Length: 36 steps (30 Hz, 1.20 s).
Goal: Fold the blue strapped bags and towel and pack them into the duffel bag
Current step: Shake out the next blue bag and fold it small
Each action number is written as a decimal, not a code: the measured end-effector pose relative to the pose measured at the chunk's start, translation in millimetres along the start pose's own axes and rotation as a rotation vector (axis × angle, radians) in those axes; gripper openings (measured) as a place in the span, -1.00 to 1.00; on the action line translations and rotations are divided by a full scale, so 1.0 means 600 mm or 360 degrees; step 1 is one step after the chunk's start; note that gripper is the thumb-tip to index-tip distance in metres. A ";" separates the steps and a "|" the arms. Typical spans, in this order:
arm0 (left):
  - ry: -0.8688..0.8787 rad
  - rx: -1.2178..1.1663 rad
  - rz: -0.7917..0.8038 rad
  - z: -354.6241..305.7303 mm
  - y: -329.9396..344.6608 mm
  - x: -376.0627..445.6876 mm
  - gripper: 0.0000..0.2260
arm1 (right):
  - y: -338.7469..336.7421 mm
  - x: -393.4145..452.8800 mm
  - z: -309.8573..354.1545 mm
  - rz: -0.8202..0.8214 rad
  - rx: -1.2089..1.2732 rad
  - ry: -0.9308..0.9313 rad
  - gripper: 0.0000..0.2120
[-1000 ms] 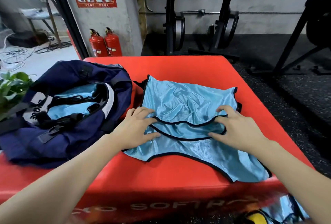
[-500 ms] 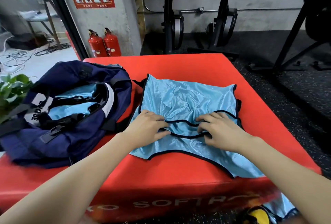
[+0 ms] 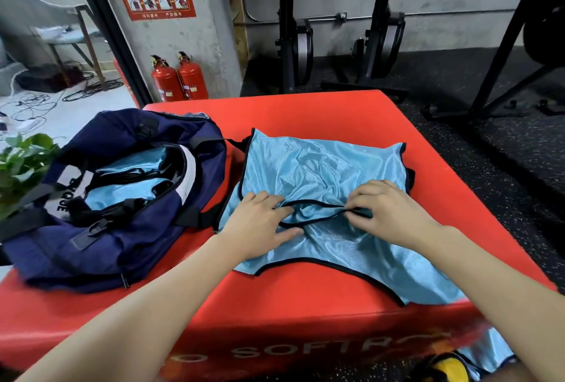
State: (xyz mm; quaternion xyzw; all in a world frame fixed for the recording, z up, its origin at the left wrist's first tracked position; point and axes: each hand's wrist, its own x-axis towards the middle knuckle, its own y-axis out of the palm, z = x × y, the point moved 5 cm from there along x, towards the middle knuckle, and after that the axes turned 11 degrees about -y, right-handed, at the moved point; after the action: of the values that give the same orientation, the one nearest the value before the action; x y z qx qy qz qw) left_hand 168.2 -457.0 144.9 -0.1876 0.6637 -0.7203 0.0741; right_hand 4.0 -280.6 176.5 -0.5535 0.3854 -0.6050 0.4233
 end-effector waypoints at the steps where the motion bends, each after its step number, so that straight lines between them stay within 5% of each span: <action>1: 0.0028 -0.0037 -0.0055 -0.002 0.002 0.001 -0.50 | 0.001 0.000 0.002 0.0059 0.0014 -0.0023 -0.91; 6: 0.0050 -0.0203 -0.0061 -0.014 -0.001 0.012 -0.64 | 0.028 -0.006 0.009 0.0491 -0.0042 0.0020 -0.79; 12: -0.0179 -0.0658 0.0120 0.011 -0.004 0.034 -0.66 | 0.018 -0.020 -0.016 0.0428 -0.0133 0.0120 -0.74; 22: -0.0367 -0.1129 -0.0064 0.027 -0.058 0.041 -0.66 | 0.019 -0.037 -0.019 0.0391 -0.0222 0.0143 -0.70; 31: -0.0293 -0.1160 -0.0068 -0.014 -0.087 0.043 -0.64 | 0.009 0.040 0.080 -0.0248 -0.0076 0.0073 -0.64; 36: -0.0306 -0.1281 -0.0171 -0.011 -0.109 0.038 -0.67 | 0.012 0.084 0.096 -0.0300 -0.0173 0.0318 -0.58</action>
State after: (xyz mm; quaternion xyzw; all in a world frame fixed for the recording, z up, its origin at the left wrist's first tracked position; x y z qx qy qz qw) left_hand 154.4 -451.7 212.8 -0.3023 0.8717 -0.3852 0.0188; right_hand 60.6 -330.7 192.1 -0.5464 0.4042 -0.6723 0.2934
